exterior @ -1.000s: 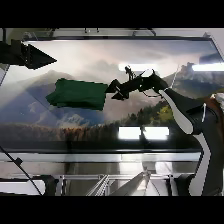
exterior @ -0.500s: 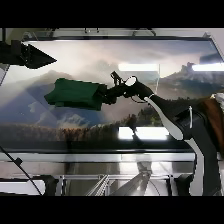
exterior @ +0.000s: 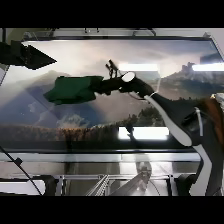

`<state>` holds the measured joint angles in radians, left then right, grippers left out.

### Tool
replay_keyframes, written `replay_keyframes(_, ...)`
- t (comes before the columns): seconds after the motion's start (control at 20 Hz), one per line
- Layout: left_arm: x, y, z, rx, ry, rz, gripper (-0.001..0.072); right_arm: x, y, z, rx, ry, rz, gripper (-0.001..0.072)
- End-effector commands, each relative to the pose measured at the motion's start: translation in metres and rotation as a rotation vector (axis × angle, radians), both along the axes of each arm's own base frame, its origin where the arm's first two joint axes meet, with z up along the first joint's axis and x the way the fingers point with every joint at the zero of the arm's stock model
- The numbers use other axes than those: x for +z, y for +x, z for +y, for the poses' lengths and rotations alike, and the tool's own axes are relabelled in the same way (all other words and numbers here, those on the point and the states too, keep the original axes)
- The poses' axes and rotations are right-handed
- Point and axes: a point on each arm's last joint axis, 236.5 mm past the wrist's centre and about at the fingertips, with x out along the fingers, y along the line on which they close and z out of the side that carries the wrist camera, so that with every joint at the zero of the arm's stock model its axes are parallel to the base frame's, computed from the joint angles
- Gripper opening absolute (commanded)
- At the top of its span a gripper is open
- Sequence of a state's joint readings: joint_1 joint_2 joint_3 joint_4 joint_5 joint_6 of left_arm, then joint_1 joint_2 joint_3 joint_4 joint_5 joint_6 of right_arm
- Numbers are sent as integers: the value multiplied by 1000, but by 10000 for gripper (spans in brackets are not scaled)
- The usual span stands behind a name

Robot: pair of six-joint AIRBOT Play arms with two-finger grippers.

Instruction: Fold the shirts.

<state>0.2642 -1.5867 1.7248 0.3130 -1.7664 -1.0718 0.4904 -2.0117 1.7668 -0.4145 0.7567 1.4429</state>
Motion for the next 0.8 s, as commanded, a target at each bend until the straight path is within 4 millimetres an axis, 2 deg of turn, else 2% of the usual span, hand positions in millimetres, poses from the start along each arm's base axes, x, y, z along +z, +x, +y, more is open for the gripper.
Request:
replay_keyframes(0.0, -1, -4, 0, -17, 2, -1, 26, 68, 39, -113, -127, -166, -107, 24)
replay_keyframes(0.1, -1, -3, 0, -16, 2, -1, 26, 112, 61, -233, -323, -312, -137, 23)
replay_keyframes(0.15, -1, -3, 0, -17, 2, -1, 26, 131, 63, -293, -429, -371, -141, 23)
replay_keyframes(0.25, -1, -3, -1, -17, 2, -1, 26, 169, 54, -408, -627, -442, -153, 23)
replay_keyframes(0.4, -1, -4, -1, -19, 2, -1, 26, 208, 22, -538, -882, -464, -156, 23)
replay_keyframes(0.5, -1, -4, -1, -18, 2, -1, 26, 215, -15, -610, -1018, -488, -109, 23)
replay_keyframes(0.55, -1, -3, -1, -18, 2, -1, 26, 211, -38, -640, -1070, -495, -54, 23)
replay_keyframes(0.65, -1, -4, -4, -24, 2, 1, 26, 192, -88, -682, -1129, -503, 94, 24)
replay_keyframes(0.75, -1, -6, -8, -36, 4, 3, 26, 177, -132, -710, -1175, -523, 216, 24)
